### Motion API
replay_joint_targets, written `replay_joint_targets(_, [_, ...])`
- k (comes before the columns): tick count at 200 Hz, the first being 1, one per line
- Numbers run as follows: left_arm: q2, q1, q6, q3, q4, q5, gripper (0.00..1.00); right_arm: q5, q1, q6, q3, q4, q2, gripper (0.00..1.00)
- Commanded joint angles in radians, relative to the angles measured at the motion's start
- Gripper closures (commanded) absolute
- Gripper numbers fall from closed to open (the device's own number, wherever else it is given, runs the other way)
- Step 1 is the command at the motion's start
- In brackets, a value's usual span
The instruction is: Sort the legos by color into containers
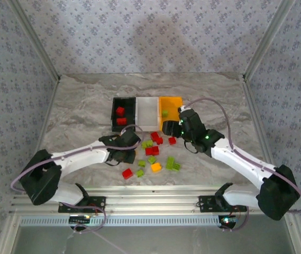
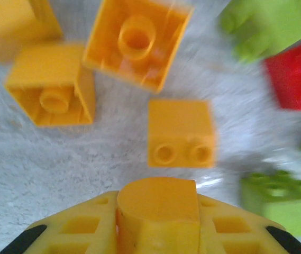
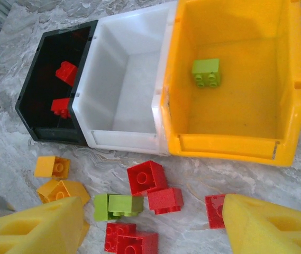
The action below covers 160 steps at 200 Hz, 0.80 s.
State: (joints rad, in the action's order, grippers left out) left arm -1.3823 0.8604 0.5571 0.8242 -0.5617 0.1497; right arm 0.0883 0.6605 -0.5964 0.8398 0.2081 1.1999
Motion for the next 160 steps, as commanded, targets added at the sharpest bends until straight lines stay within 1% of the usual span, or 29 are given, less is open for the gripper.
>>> replay_joint_targets(1, [0.023, 0.007, -0.046, 0.167, -0.029, 0.003, 0.72, 0.031, -0.011, -0.025, -0.049, 0.01, -0.04, 0.28])
replay_joint_targets(22, [-0.085, 0.006, -0.08, 0.331, 0.0, -0.026, 0.73, 0.039, -0.019, -0.063, -0.1, 0.027, -0.066, 0.28])
replay_joint_targets(49, [-0.28, 0.007, -0.123, 0.548, 0.047, -0.033, 0.73, 0.046, -0.032, -0.094, -0.167, 0.059, -0.126, 0.28])
replay_joint_targets(82, [-0.522, 0.005, -0.163, 0.828, 0.034, -0.044, 0.73, 0.058, -0.043, -0.116, -0.223, 0.126, -0.2, 0.28])
replay_joint_targets(103, [-0.648, -0.004, -0.162, 0.971, 0.013, -0.049, 0.73, 0.06, -0.05, -0.121, -0.253, 0.15, -0.248, 0.28])
replay_joint_targets(140, [-0.808, -0.028, -0.138, 1.173, -0.037, -0.057, 0.74, 0.064, -0.055, -0.135, -0.277, 0.182, -0.311, 0.28])
replay_joint_targets(160, [-0.822, -0.029, -0.132, 1.224, -0.059, -0.054, 0.76, 0.062, -0.058, -0.139, -0.283, 0.208, -0.347, 0.28])
